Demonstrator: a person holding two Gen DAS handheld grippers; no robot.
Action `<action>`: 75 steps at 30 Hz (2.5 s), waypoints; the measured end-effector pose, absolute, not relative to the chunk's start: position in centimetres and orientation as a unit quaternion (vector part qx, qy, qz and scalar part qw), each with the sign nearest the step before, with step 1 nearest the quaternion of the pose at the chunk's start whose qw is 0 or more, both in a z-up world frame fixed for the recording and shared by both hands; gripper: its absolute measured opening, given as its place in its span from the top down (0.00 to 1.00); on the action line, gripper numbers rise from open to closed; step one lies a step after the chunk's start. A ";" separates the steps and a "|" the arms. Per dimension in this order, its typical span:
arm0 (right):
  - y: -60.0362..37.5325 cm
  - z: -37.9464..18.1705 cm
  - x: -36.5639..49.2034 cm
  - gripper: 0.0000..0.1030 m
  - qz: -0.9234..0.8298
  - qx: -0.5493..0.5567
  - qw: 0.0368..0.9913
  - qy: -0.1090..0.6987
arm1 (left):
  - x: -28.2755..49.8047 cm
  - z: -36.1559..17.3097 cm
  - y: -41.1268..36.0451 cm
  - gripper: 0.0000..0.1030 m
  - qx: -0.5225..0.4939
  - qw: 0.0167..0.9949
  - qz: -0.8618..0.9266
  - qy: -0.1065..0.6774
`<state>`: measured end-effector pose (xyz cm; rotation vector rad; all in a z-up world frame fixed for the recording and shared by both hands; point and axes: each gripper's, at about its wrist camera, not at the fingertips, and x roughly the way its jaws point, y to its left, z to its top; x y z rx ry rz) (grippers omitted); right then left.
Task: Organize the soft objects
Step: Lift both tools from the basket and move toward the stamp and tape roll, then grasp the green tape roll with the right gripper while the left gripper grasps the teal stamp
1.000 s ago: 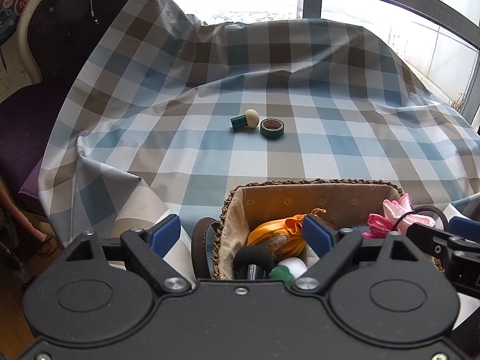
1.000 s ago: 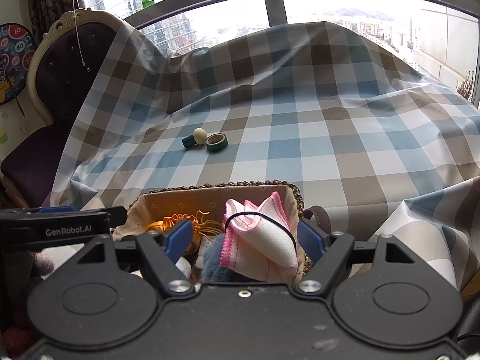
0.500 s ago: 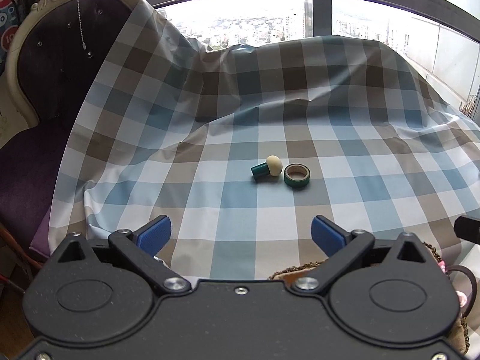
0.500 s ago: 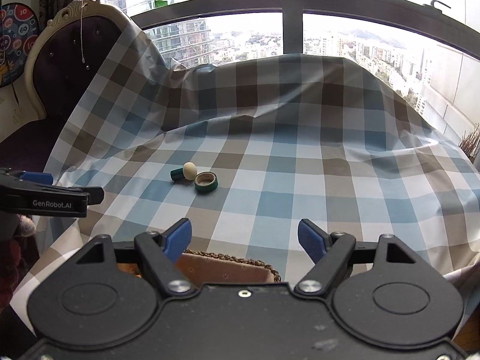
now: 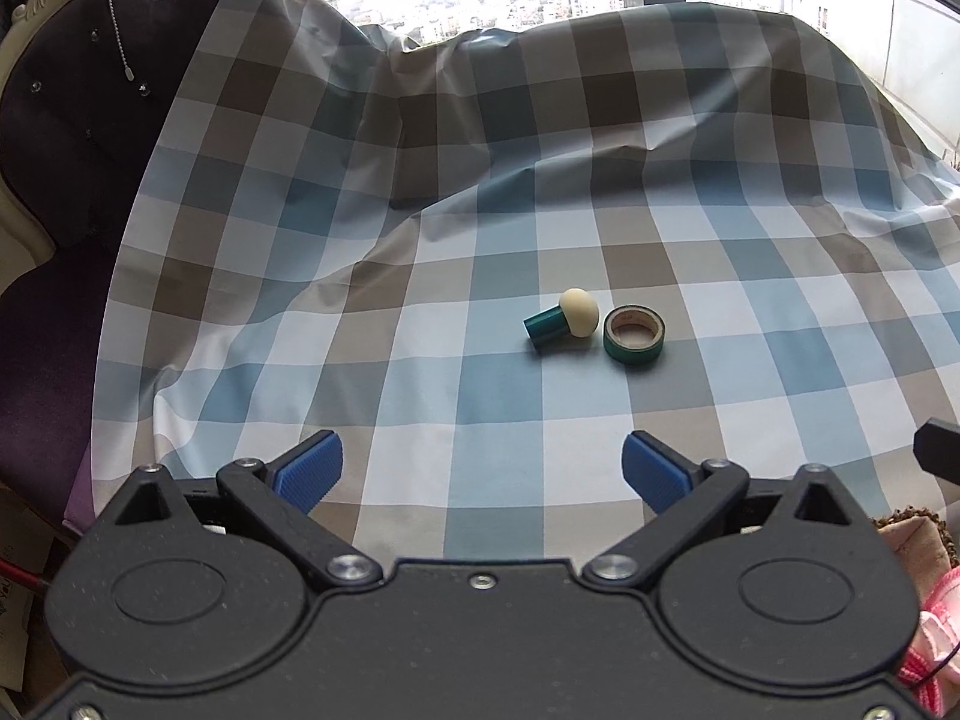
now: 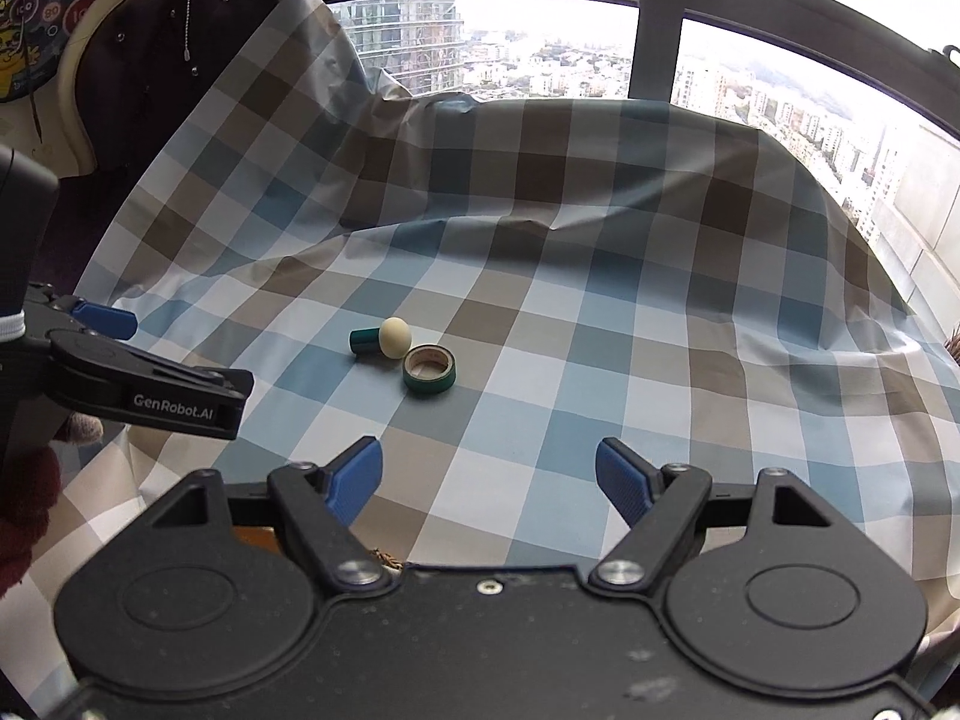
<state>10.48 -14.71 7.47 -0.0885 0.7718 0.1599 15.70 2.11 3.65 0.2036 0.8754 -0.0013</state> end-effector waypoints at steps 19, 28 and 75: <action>-14.2 4.3 15.1 0.24 0.086 -0.053 0.902 0.420 | 19.9 -0.5 3.6 0.05 0.051 0.886 0.000 0.461; -13.8 1.1 18.5 0.24 0.078 -0.047 0.882 0.462 | 21.7 -4.3 5.1 0.07 0.033 0.872 0.001 0.489; -20.1 -7.6 30.9 0.54 -0.058 0.009 0.868 0.492 | 23.4 -6.6 6.9 0.07 -0.071 0.857 -0.057 0.508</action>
